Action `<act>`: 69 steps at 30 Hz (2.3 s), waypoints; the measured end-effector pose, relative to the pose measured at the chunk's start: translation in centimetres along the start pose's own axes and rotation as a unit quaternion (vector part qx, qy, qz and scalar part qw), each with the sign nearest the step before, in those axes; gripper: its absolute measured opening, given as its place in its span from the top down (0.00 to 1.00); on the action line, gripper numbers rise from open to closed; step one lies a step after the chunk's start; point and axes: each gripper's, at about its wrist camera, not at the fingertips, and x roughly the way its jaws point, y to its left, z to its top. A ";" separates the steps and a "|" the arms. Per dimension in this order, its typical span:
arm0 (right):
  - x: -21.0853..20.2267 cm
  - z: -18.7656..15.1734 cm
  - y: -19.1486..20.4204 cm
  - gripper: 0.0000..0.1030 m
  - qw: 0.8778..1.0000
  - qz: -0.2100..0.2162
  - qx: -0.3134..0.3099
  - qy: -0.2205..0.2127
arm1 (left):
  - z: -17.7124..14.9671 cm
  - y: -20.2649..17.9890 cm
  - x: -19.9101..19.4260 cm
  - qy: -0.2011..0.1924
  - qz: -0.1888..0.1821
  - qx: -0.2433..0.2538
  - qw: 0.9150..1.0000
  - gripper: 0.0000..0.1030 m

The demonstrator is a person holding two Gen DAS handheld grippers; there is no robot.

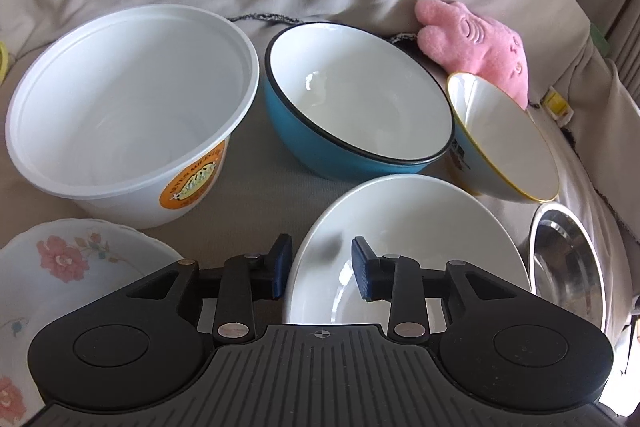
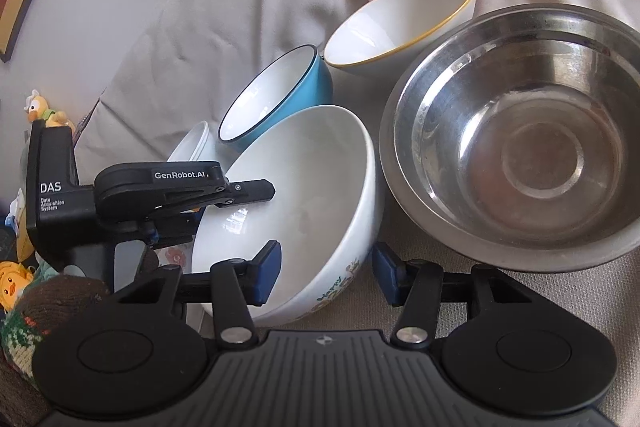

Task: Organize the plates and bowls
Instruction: 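Move the left gripper to the rim of the large white bowl, then close the left gripper on the large white bowl's rim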

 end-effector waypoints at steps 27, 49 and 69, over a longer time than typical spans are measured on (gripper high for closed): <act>-2.7 -0.6 -7.0 0.49 0.998 0.061 0.025 0.014 | -7.4 -4.9 -3.9 -0.006 0.066 -0.034 0.997 0.58; -1.1 -0.2 -3.5 0.48 1.000 -0.004 -0.021 -0.001 | -6.8 -2.9 -3.5 -0.062 0.013 0.003 0.998 0.66; -1.9 -1.7 -0.3 0.47 0.995 -0.052 -0.076 0.029 | -10.5 -1.7 -5.6 -0.033 -0.016 -0.005 0.999 0.67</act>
